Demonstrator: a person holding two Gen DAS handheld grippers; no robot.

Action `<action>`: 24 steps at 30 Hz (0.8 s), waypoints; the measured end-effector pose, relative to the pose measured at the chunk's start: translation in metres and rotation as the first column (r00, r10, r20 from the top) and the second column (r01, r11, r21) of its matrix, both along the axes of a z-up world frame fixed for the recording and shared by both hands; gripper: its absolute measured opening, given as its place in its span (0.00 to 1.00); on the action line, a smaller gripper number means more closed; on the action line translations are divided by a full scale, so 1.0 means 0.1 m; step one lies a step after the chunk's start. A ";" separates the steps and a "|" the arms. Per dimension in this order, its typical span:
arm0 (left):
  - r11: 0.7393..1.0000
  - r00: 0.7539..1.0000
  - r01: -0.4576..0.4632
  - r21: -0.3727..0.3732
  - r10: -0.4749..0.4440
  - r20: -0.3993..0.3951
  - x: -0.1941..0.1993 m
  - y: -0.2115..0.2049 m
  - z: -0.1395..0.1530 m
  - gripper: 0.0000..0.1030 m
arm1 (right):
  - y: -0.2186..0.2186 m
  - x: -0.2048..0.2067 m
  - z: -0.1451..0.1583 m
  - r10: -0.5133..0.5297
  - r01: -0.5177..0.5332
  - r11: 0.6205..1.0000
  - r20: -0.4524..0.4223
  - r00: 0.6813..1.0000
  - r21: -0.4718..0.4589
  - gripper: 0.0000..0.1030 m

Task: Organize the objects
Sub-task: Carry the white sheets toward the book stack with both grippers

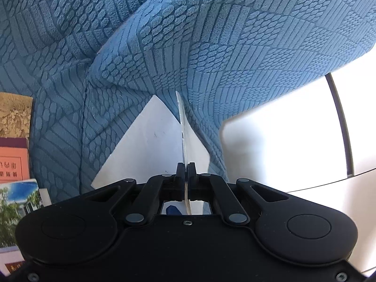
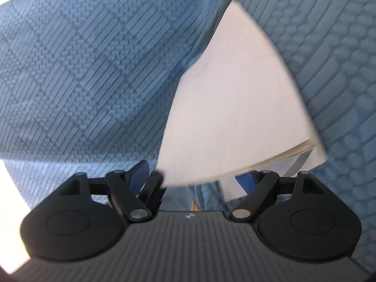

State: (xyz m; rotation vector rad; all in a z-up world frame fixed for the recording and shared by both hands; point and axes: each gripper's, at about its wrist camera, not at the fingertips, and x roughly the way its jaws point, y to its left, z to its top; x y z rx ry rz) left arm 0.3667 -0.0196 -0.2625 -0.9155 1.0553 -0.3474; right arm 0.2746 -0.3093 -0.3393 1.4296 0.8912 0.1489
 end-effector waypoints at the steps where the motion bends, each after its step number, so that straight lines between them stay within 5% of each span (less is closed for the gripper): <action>1: 1.000 1.000 0.002 -0.005 -0.002 0.002 -0.01 0.01 0.01 0.01 | -0.05 -0.02 0.00 -0.018 0.018 1.000 -0.005 1.000 -0.008 0.79; 4: 1.000 1.000 0.005 -0.007 -0.005 0.010 -0.04 0.02 0.06 0.01 | -0.13 -0.06 0.03 -0.063 0.062 0.996 -0.004 0.998 -0.056 0.76; 7: 1.000 1.000 0.003 -0.009 -0.003 0.013 -0.06 0.03 0.06 0.01 | -0.22 -0.09 0.06 -0.081 0.082 0.992 0.011 0.997 -0.095 0.60; 12: 1.000 1.000 0.006 -0.002 -0.006 0.022 -0.11 0.04 0.09 0.01 | -0.28 -0.10 0.11 -0.095 0.098 0.988 0.034 0.995 -0.118 0.16; 24: 1.000 0.997 -0.024 0.015 0.023 0.072 -0.52 0.14 0.32 0.03 | -0.25 -0.14 0.58 0.024 0.001 0.981 0.127 0.992 -0.193 0.09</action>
